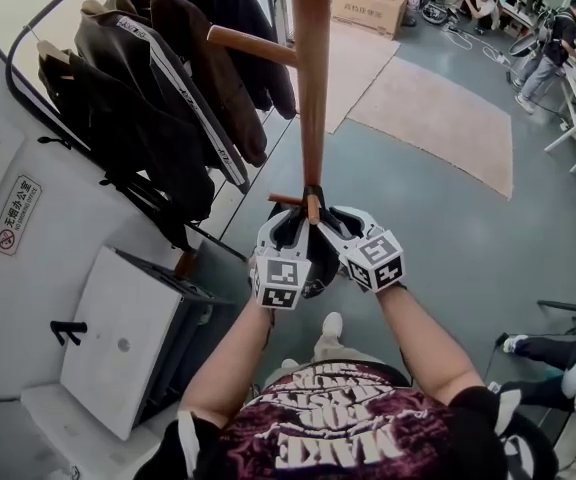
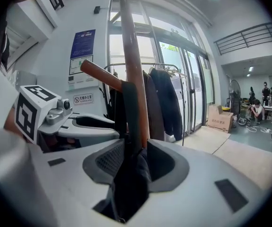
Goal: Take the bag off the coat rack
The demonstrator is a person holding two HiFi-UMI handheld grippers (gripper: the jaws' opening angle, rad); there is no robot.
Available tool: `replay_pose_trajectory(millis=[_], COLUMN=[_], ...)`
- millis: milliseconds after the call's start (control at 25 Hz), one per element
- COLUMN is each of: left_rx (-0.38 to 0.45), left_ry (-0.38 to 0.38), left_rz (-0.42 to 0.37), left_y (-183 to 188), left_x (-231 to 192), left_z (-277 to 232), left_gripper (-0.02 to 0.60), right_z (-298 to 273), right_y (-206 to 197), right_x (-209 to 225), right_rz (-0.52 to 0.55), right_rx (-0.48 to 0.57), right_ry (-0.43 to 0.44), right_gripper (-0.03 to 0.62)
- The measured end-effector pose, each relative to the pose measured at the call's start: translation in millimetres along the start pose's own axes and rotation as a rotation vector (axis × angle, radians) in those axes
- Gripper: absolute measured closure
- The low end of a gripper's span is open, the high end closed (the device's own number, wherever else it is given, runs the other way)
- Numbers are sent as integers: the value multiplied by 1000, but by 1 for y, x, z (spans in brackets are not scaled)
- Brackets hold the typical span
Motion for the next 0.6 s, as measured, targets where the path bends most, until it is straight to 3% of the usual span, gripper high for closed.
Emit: replay_pose_trajectory(millis=[320,600], left_rx=[0,-2], left_ry=[22,105], left_rz=[-48,-101], left_y=[3,5], left_x=[4,6], left_z=[-6,-9], left_gripper=[517,523], right_z=[-7,-11], right_y=[-3,-2], right_x=[1,-5], right_rz=[-14,79], right_rx=[9,25], right_ry=[-36,-100], right_gripper=[510,540])
Point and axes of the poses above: the fingertips, and each gripper's own axes: z backward along the fingers, x to its right, y out of its top, the point moved 6 cm from there along z, backward along the fingers, and after that the axes turned 1 degree about -z, right-handed, at the moved point
